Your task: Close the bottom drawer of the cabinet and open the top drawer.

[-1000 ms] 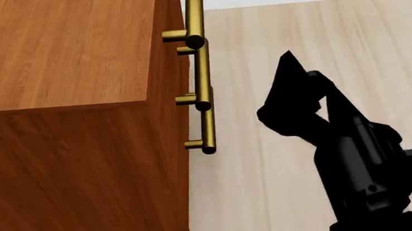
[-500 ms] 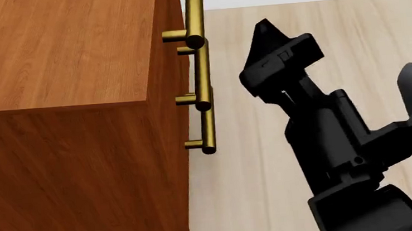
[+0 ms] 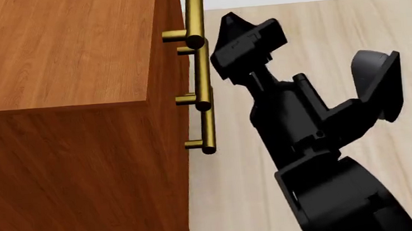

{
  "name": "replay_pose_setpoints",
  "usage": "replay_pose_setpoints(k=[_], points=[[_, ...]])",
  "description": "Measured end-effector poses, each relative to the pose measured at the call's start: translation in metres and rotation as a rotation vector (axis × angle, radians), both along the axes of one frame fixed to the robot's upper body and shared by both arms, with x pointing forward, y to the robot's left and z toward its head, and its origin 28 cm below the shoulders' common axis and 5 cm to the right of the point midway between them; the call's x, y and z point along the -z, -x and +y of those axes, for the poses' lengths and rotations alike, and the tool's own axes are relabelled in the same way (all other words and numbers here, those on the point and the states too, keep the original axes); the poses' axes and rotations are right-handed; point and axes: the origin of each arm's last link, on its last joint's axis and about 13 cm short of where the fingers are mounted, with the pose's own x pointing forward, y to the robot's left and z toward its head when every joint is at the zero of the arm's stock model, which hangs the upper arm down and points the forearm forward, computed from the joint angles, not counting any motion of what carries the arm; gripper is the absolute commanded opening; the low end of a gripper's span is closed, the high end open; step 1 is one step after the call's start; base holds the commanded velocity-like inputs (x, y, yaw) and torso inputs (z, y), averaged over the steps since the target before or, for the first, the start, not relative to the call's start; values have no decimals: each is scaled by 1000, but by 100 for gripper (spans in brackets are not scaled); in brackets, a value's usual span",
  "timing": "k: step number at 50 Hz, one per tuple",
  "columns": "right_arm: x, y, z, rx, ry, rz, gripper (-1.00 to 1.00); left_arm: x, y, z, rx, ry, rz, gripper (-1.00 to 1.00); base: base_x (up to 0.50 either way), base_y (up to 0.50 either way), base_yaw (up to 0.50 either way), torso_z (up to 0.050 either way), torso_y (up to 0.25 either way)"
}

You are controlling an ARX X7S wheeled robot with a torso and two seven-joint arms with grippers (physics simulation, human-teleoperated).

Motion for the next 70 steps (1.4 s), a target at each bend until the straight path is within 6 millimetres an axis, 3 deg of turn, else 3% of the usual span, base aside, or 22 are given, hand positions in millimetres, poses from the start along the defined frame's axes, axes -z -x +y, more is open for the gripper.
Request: replay_pose_setpoints(k=[26, 68, 69, 70], points=[[4, -28, 19, -75, -35, 43, 100, 0, 0, 2, -8, -4, 1, 100, 0, 0, 0, 0, 0], [4, -36, 39, -169, -41, 39, 100, 0, 3, 3, -14, -5, -1, 100, 0, 0, 0, 0, 0], [4, -36, 39, -169, -41, 39, -100, 0, 3, 3, -14, -5, -1, 100, 0, 0, 0, 0, 0], [4, -36, 39, -169, -40, 39, -100, 0, 3, 3, -14, -5, -1, 100, 0, 0, 0, 0, 0]])
